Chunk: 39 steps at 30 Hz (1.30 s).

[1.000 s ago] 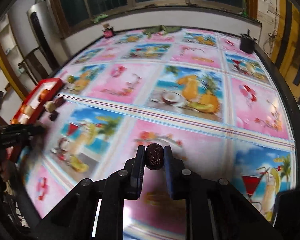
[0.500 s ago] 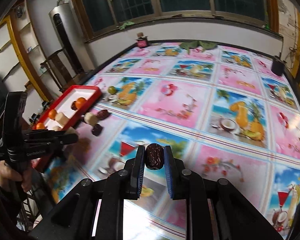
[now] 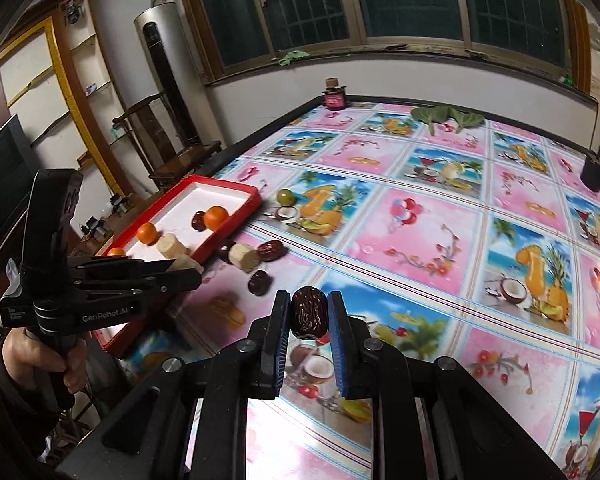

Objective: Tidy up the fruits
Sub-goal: 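Lift and carry the beige chunk and red date over the white tray with both tools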

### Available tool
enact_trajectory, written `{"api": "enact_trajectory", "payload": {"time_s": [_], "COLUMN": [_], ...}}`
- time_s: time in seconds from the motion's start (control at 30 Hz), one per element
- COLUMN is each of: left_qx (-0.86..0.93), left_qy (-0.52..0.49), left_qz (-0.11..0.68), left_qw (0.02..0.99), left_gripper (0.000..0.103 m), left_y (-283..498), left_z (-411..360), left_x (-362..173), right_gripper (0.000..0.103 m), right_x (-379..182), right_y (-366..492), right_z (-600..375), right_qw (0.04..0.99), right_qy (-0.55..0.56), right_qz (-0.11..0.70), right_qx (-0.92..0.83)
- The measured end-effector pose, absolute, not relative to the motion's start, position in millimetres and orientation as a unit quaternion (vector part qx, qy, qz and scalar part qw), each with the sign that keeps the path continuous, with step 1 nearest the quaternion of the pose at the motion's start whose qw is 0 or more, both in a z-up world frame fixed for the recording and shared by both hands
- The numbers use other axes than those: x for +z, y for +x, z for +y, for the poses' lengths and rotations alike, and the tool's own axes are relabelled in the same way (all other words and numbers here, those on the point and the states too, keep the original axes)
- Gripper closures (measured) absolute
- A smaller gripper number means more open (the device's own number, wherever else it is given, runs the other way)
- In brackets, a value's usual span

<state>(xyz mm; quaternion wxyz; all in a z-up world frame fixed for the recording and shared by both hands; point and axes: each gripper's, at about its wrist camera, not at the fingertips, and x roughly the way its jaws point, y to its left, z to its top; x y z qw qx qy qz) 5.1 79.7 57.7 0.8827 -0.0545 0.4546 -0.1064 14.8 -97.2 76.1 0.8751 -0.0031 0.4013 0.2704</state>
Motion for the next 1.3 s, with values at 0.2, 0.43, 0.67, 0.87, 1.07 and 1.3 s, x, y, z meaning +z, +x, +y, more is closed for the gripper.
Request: {"api": "enact_trajectory", "payload": {"time_s": [0.2,0.43,0.67,0.87,1.07,1.3], "left_qx": [-0.103,-0.099,-0.092,-0.085,-0.079,-0.073], "left_qy": [-0.056,-0.058,-0.06,-0.064,-0.067,-0.072], "left_qz": [0.451,0.447,0.442,0.439,0.437,0.434], "left_qw": [0.885,0.887,0.89,0.892,0.894,0.895], "left_gripper": [0.078,0.078,0.078,0.078,0.078,0.078], "left_y": [3.7,1.8,0.5,-0.8,-1.0,-0.8], "left_z": [84.4,90.3,98.1,107.0,115.6,125.3], "left_x": [61.0,64.2,68.7,71.8,72.9,72.9], "right_gripper": [0.084,0.084,0.084,0.084,0.084,0.084], "right_x": [79.2,79.0,80.7,81.4,81.7,82.3], "right_y": [13.1,11.0,11.5,11.2,12.6,12.7], "right_z": [-87.8,-81.6,-72.6,-63.1,-53.4,-41.7], "right_qw": [0.874,0.872,0.87,0.868,0.865,0.862], "right_qy": [-0.009,-0.012,-0.017,-0.021,-0.026,-0.032], "right_qz": [0.398,0.399,0.397,0.397,0.398,0.397], "right_qx": [0.279,0.283,0.291,0.298,0.305,0.312]}}
